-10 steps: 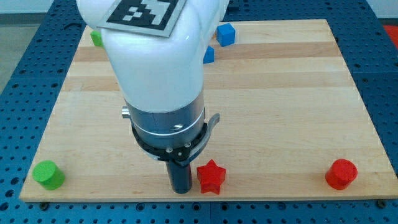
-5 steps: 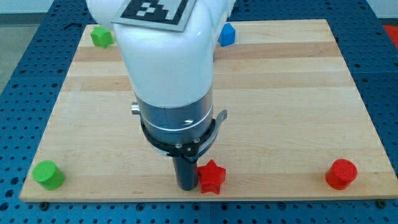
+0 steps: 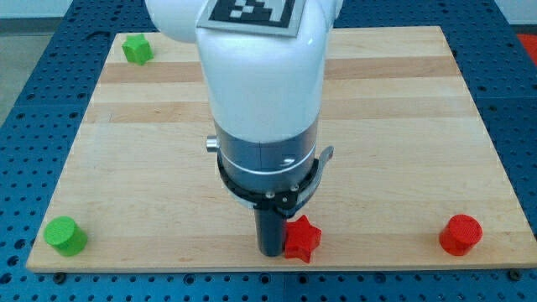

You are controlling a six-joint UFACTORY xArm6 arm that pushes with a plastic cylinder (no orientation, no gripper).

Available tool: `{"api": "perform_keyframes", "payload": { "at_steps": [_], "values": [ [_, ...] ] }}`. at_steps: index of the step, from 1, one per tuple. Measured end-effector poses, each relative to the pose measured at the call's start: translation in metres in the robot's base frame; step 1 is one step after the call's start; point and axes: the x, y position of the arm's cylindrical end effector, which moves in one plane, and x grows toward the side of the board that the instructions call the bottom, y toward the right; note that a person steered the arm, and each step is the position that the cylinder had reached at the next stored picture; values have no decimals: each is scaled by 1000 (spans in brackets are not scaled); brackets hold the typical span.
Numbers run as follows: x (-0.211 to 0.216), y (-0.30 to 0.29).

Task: Slide the red star to the red circle

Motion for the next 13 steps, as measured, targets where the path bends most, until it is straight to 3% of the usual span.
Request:
{"api": "perform_keyframes", "payload": {
  "at_steps": [11,13],
  "values": [
    [-12,38],
    [9,41]
  ]
}}
